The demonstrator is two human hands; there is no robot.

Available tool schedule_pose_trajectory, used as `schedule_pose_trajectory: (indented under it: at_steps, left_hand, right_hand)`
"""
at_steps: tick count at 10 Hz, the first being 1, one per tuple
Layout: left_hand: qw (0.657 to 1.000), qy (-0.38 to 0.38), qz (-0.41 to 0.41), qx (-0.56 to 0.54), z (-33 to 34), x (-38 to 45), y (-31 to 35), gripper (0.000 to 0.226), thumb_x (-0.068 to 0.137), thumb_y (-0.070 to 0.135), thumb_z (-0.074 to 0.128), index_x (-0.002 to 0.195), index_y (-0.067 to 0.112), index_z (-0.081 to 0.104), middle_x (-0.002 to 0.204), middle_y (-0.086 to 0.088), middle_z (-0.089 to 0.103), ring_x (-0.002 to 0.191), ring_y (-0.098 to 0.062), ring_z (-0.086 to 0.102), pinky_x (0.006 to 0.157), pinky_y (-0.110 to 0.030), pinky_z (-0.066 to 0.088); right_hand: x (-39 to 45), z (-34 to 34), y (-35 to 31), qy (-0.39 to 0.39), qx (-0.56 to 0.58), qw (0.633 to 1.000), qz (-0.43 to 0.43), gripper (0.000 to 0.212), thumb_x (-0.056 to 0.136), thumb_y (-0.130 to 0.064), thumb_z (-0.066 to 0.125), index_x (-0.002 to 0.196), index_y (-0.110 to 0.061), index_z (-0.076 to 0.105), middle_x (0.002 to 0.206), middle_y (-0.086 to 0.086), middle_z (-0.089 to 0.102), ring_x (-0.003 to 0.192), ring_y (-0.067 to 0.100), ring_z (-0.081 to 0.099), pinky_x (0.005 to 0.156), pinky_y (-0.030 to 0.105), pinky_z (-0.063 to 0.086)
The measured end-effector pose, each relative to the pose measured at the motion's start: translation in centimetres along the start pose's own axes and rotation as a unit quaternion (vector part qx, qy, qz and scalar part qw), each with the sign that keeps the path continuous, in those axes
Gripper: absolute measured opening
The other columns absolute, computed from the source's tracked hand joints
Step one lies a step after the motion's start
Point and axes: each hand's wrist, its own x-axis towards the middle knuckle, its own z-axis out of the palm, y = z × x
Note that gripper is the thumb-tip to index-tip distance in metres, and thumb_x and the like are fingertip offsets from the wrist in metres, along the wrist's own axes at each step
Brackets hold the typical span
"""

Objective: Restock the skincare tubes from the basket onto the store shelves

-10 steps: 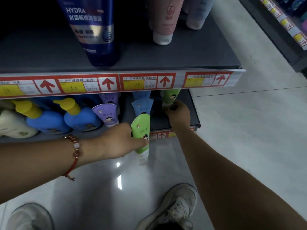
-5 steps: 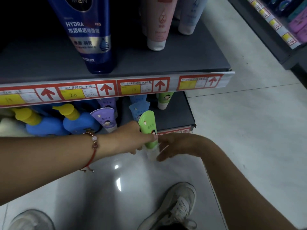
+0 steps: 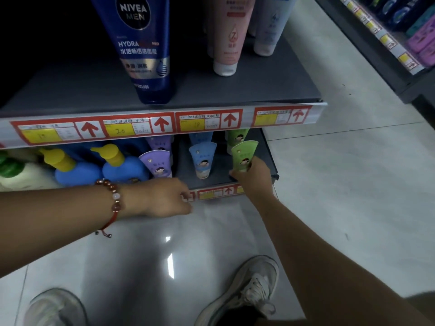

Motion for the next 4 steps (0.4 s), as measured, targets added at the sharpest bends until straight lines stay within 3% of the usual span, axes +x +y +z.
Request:
schedule_pose_trajectory:
  at_steps: [1, 2, 3, 4]
  left_hand:
    - [1.0, -0.007, -0.022, 0.021, 0.5, -0.6, -2.0, 0.047, 0.09, 0.05, 0.055, 0.132, 0.029, 0.057, 0.136, 0.005, 0.057, 0.117, -0.014, 0.055, 0.092, -0.021, 0.042]
    - [0.999, -0.031, -0.031, 0.018, 1.1, -1.4, -3.6, 0.045, 0.089, 0.051, 0.056, 0.128, 0.03, 0.059, 0.125, 0.004, 0.062, 0.104, -0.012, 0.058, 0.086, -0.022, 0.044]
    - [0.999, -0.039, -0.022, 0.021, 0.5, -2.7, -4.0, 0.044, 0.091, 0.048, 0.057, 0.131, 0.028, 0.057, 0.126, 0.003, 0.062, 0.108, -0.013, 0.058, 0.079, -0.018, 0.038]
    - [1.0, 0.003, -0.007, 0.03, -0.7, -5.0, -3.6, 0.044, 0.093, 0.044, 0.055, 0.134, 0.027, 0.055, 0.128, 0.003, 0.061, 0.112, -0.013, 0.056, 0.082, -0.017, 0.038]
  right_hand:
    - [0.4, 0.8, 0.1, 0.013, 0.025, 1.0, 0.003, 0.037, 0.076, -0.025, 0.08, 0.105, -0.012, 0.061, 0.097, 0.003, 0.066, 0.088, 0.02, 0.063, 0.068, 0.027, 0.042]
    - [0.6, 1.3, 0.2, 0.016, 0.038, 0.999, 0.008, 0.037, 0.076, -0.025, 0.079, 0.105, -0.012, 0.062, 0.097, 0.003, 0.067, 0.089, 0.02, 0.063, 0.07, 0.028, 0.044]
    - [0.3, 1.0, 0.1, 0.0, 0.035, 0.999, 0.013, 0.043, 0.072, -0.027, 0.083, 0.105, -0.01, 0.062, 0.099, 0.006, 0.069, 0.092, 0.023, 0.065, 0.072, 0.03, 0.047]
    - [-0.9, -0.5, -1.0, 0.004, 0.019, 0.999, 0.026, 0.08, 0.063, -0.047, 0.083, 0.126, -0.006, 0.055, 0.118, 0.007, 0.064, 0.108, 0.027, 0.061, 0.083, 0.037, 0.051]
